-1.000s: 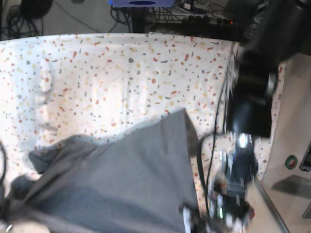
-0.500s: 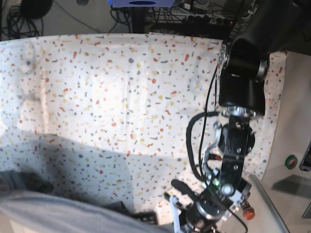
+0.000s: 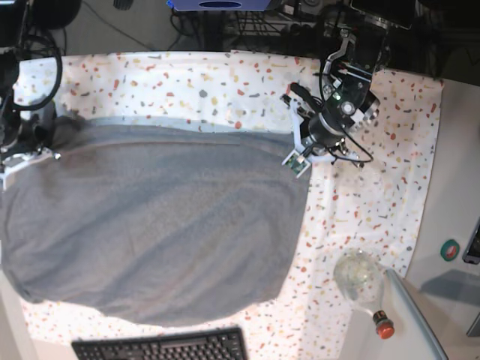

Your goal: Layout the t-shirt on the table in an organized manner, then fold the t-shirt properly

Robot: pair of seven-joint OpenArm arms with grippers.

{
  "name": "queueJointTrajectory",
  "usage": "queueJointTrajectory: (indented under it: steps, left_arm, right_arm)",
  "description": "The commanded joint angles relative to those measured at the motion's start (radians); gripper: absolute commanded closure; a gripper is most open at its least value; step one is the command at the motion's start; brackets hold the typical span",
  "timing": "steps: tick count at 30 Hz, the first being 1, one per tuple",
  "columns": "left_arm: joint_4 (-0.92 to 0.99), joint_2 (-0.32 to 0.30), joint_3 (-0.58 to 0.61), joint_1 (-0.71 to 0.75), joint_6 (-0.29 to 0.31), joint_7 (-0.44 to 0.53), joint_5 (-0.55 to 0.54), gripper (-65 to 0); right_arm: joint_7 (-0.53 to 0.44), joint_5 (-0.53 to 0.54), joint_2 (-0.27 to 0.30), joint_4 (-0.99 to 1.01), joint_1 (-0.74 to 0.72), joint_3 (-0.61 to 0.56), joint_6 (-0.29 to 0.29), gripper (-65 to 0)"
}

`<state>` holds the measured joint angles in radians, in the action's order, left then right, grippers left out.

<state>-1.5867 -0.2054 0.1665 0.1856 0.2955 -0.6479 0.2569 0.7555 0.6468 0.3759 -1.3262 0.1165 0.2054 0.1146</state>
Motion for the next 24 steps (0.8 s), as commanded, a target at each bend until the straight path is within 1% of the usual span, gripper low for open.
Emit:
queueJointTrajectory:
  steps: [1, 5, 8, 9, 11, 12, 13, 14, 16, 17, 18, 19, 20, 21, 23, 24]
  left_arm:
    - [-0.01, -0.01, -0.005, 0.002, -0.006, 0.015, 0.002, 0.0]
    - [0.003, -0.012, -0.005, 0.032, -0.006, 0.023, 0.0, 0.0]
    - [-0.004, -0.016, -0.005, 0.039, -0.006, 0.023, 0.0, 0.0]
    - [-0.004, -0.016, -0.005, 0.039, -0.008, 0.02, 0.0, 0.0]
    - [0.001, -0.018, -0.005, 0.033, -0.008, 0.02, 0.0, 0.0]
    - [0.003, -0.029, -0.006, 0.033, -0.008, 0.018, 0.0, 0.0]
    - [0.003, -0.039, -0.006, 0.032, -0.008, 0.018, 0.0, 0.0]
    - [0.003, -0.044, -0.006, 0.032, -0.008, 0.018, 0.0, 0.0]
    - [0.003, -0.058, -0.006, 0.032, -0.008, 0.018, 0.0, 0.0]
    - [0.003, -0.061, -0.006, 0.032, -0.008, 0.018, 0.0, 0.0]
    - [0.003, -0.061, -0.006, 0.032, -0.008, 0.018, 0.0, 0.0]
    - [0.003, -0.061, -0.006, 0.032, -0.008, 0.018, 0.0, 0.0]
    - [0.003, -0.061, -0.006, 0.035, -0.008, 0.018, 0.0, 0.0]
    - [0.003, -0.061, -0.006, 0.035, -0.008, 0.018, 0.0, 0.0]
    - [0.003, -0.059, -0.006, 0.038, -0.008, 0.018, 0.0, 0.0]
    - [0.003, -0.058, -0.006, 0.038, -0.008, 0.018, 0.0, 0.0]
  right_arm:
    - [0.002, 0.005, -0.001, -0.006, -0.001, 0.006, -0.002, 0.0]
    - [0.008, 0.006, -0.016, 0.018, 0.004, 0.006, 0.001, 0.0]
    - [0.023, 0.008, -0.019, 0.01, 0.015, 0.006, 0.044, 0.0]
    - [0.039, 0.008, -0.018, -0.003, 0.018, 0.006, 0.055, -5.4]
    - [0.057, 0.008, -0.018, -0.072, 0.042, 0.01, 0.056, -24.6]
    - [0.057, 0.012, -0.021, -0.137, 0.081, 0.027, 0.056, -33.8]
    - [0.049, 0.014, -0.028, -0.215, 0.122, 0.059, 0.056, -40.2]
    - [0.043, 0.014, -0.051, -0.303, 0.167, 0.11, 0.056, -44.3]
    - [-0.003, 0.014, -0.12, -0.416, 0.222, 0.24, 0.056, -44.7]
    - [-0.037, 0.012, -0.157, -0.434, 0.231, 0.317, 0.055, -44.6]
    - [-0.066, 0.009, -0.183, -0.43, 0.22, 0.385, 0.055, -45.0]
    - [-0.081, 0.008, -0.188, -0.404, 0.193, 0.438, 0.053, -45.2]
    - [-0.083, 0.008, -0.182, -0.345, 0.162, 0.467, 0.053, -45.3]
    - [-0.083, 0.008, -0.167, -0.267, 0.127, 0.47, 0.052, -45.3]
    - [-0.084, 0.008, -0.102, -0.086, 0.053, 0.449, 0.05, -45.0]
    - [-0.09, 0.008, -0.085, -0.019, 0.027, 0.421, 0.037, -44.9]
